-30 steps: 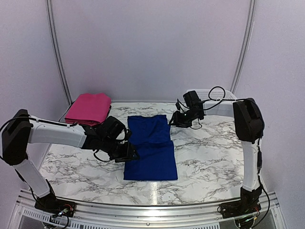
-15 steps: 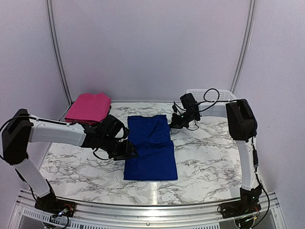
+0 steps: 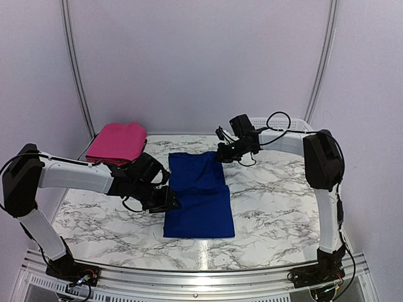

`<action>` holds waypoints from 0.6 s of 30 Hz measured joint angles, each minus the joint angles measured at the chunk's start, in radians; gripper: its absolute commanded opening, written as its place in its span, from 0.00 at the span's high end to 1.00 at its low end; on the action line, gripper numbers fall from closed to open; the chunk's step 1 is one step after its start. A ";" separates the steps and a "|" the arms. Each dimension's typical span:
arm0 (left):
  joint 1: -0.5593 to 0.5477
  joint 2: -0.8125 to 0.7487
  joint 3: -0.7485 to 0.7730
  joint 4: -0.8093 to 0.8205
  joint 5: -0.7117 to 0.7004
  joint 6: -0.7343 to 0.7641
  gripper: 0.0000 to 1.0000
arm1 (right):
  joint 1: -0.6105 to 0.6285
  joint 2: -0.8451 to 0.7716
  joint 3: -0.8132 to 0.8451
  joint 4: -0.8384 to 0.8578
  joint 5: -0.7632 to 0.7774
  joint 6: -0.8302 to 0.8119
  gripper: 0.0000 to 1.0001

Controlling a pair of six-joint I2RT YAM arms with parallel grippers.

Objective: Fold and stack the mixed laundry pile
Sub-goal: Adjust the 2/3-rectangle-folded shirt at the center of the board.

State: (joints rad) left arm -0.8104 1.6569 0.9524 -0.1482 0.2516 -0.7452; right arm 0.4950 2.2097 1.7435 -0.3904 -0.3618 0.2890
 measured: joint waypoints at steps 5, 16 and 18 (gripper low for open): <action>0.001 -0.001 -0.002 -0.003 0.000 0.000 0.47 | 0.072 0.009 0.003 -0.009 -0.014 -0.014 1.00; 0.011 -0.018 -0.008 -0.010 -0.018 0.002 0.40 | 0.105 0.115 -0.002 -0.013 -0.090 -0.002 0.76; 0.011 -0.025 -0.008 -0.011 -0.025 0.004 0.38 | 0.089 0.115 -0.007 -0.005 -0.120 0.011 0.73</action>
State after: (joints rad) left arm -0.7994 1.6318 0.9447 -0.1589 0.2268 -0.7410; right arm 0.5835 2.3245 1.7367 -0.3950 -0.4816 0.3000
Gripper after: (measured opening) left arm 0.592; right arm 0.224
